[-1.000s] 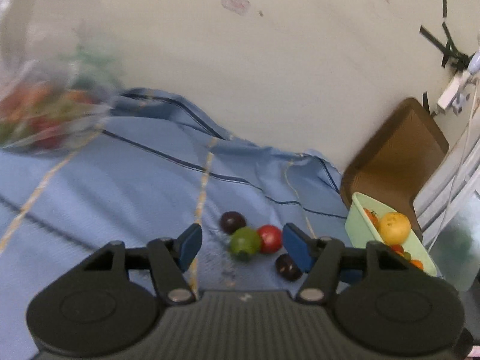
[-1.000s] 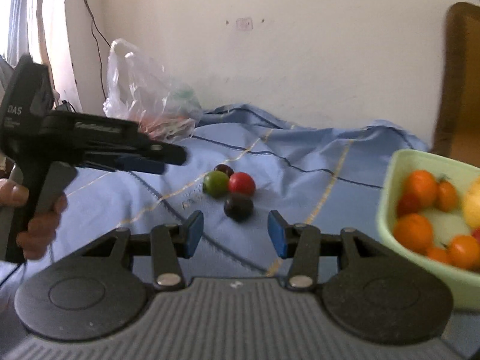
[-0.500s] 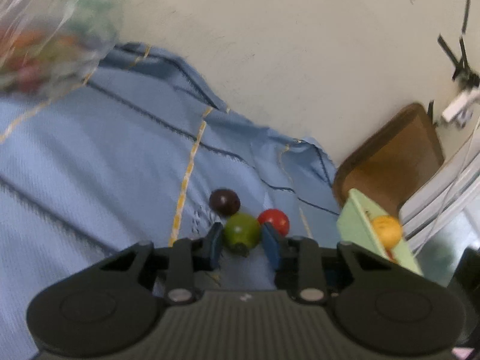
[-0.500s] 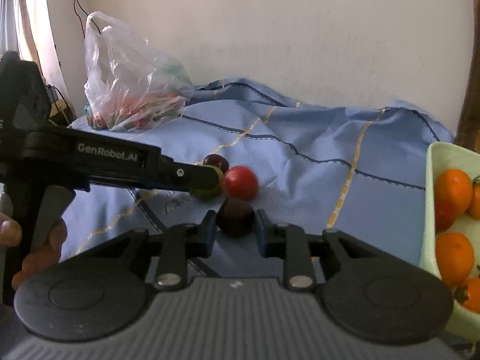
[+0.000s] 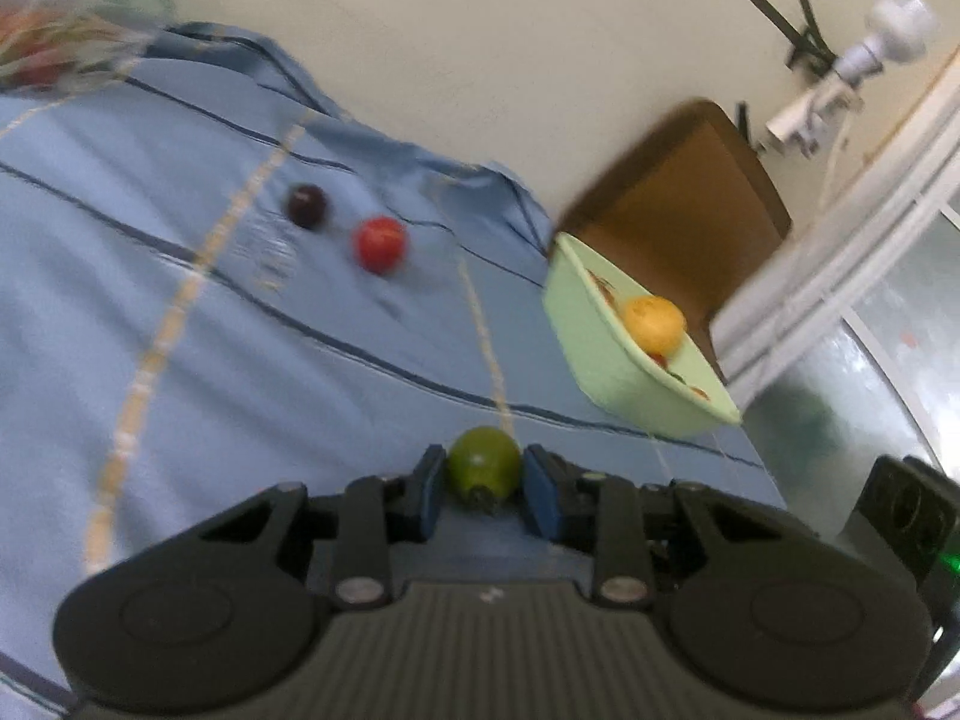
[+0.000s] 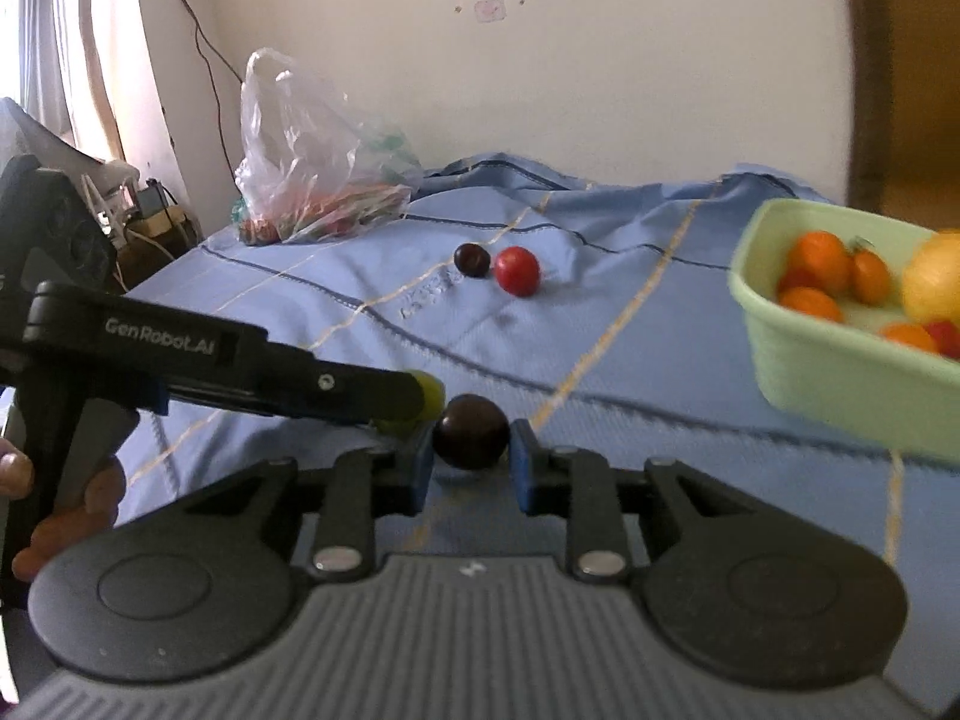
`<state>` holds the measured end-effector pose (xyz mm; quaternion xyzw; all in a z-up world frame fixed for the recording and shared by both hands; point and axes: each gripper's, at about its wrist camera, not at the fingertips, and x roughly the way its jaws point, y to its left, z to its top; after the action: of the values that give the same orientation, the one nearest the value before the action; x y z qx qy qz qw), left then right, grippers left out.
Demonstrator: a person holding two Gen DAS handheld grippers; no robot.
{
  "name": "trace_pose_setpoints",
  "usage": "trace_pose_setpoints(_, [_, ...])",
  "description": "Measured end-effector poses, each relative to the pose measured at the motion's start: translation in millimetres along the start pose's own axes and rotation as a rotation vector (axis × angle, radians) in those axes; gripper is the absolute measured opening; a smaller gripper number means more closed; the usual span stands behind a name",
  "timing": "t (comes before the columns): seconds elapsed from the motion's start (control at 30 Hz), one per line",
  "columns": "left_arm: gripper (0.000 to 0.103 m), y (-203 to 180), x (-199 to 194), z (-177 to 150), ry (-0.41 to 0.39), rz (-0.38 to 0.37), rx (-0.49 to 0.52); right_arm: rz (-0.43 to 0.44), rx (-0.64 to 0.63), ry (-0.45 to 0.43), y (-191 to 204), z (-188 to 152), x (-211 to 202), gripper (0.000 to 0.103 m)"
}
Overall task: Organize fruits
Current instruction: 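Grasp a green tomato with the left gripper while the right gripper grasps a dark tomato, then carry both tomatoes over the green basin and open both grippers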
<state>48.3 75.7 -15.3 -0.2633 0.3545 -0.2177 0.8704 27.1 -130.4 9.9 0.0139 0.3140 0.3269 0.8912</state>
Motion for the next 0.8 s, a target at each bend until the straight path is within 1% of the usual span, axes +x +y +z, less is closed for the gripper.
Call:
trace_pose_setpoints(0.17, [0.029, -31.3, 11.7, 8.3, 0.009, -0.032, 0.047, -0.044, 0.041, -0.074, -15.6, -2.7, -23.7, 0.03])
trace_pose_setpoints(0.3, [0.029, -60.1, 26.8, 26.2, 0.006, -0.052, 0.087, -0.078, 0.06, -0.159, -32.4, 3.0, -45.8, 0.03])
trace_pose_setpoints(0.43, [0.029, -93.8, 50.7, 48.8, -0.012, -0.065, 0.151, -0.172, 0.058, -0.26, -54.7, 16.7, -61.0, 0.03])
trace_pose_setpoints(0.53, [0.029, -114.4, 81.1, 64.1, -0.017, -0.044, 0.187, -0.275, 0.056, -0.313, -78.0, 25.2, -61.6, 0.03])
trace_pose_setpoints(0.6, [0.029, -119.7, 102.0, 72.0, -0.02, -0.016, 0.201, -0.311, 0.065, -0.317, -94.0, 31.5, -52.6, 0.03])
trace_pose_setpoints(0.67, [0.029, -121.2, 121.4, 79.4, -0.013, 0.001, 0.185, -0.325, 0.086, -0.297, -108.8, 37.1, -39.4, 0.03])
trace_pose_setpoints(0.77, [0.029, -121.9, 147.7, 86.1, 0.004, 0.014, 0.159, -0.352, 0.101, -0.295, -120.7, 35.6, -27.6, 0.032])
trace_pose_setpoints(0.8, [0.029, -122.0, 153.2, 86.5, 0.012, 0.018, 0.162, -0.359, 0.105, -0.294, -124.4, 35.1, -25.6, 0.036])
